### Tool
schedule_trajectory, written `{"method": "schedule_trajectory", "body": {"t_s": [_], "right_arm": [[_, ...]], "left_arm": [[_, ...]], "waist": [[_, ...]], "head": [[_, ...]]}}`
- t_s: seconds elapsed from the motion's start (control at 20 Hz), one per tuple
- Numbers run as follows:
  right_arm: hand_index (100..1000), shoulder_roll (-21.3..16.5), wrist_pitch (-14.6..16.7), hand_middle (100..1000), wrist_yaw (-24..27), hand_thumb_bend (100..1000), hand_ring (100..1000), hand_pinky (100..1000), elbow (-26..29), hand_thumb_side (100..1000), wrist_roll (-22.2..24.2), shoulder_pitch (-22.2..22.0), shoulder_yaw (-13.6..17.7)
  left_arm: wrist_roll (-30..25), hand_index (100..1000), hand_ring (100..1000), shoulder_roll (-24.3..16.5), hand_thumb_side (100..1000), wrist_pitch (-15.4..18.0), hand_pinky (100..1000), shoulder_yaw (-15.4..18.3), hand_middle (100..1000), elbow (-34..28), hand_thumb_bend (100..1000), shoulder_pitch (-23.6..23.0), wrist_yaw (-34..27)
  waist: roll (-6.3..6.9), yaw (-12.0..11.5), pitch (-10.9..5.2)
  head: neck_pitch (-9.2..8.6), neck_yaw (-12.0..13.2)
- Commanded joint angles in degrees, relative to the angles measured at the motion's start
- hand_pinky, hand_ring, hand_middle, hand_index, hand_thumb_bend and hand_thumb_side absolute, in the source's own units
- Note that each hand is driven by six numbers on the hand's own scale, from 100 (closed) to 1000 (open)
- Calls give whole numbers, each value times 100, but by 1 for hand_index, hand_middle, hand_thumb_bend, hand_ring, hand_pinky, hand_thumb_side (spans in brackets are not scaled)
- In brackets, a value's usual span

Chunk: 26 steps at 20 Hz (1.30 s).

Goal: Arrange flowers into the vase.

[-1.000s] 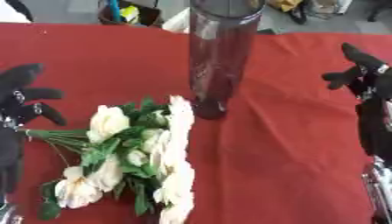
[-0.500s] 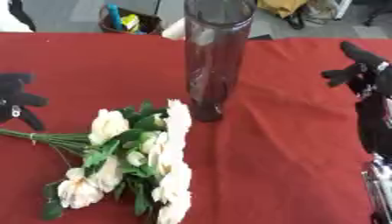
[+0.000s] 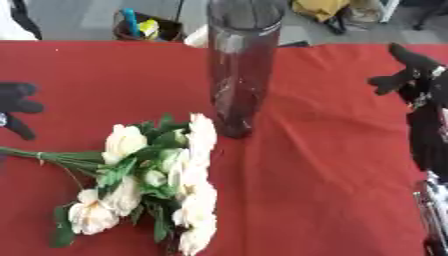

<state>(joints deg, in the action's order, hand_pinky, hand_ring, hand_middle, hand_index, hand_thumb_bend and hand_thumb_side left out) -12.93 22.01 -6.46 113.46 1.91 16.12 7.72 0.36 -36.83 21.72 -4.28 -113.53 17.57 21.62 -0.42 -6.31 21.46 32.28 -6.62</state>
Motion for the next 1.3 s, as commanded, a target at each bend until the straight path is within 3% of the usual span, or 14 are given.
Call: {"method": "schedule_trajectory", "body": {"t_s": [0.05,0.55,0.9,1.15,1.3], "right_arm": [[828,-142,-12,478,48,100,959,702,113,1000,14,28,-10],[829,-163,-8,476,47,100,961,702,113,1000,46,6,-29],[829,-171,-11,474,32,100,964,703,113,1000,72,-5,-53],[829,-180,-18,474,50,100,966,703,113,1000,118,-23,-83],[829,-182,-24,473,62,100,966,703,113,1000,138,-31,-96]], "left_arm": [[-65,939,790,-553,903,-238,581,124,848,-106,100,1,430],[-978,1000,858,-1424,948,-772,699,87,894,-106,100,-5,1580],[-1357,1000,865,-1707,858,-1087,725,28,892,-106,100,91,2166],[-1894,1000,878,-1892,802,-1035,751,50,903,3,294,314,2179],[-2041,1000,882,-1951,838,-950,761,39,909,144,374,437,2174]], "waist": [[24,13,-132],[33,71,-105],[35,114,-72],[55,131,-77],[69,145,-93]], "head": [[7,40],[-46,81],[-61,108],[-80,149],[-115,168]]}}
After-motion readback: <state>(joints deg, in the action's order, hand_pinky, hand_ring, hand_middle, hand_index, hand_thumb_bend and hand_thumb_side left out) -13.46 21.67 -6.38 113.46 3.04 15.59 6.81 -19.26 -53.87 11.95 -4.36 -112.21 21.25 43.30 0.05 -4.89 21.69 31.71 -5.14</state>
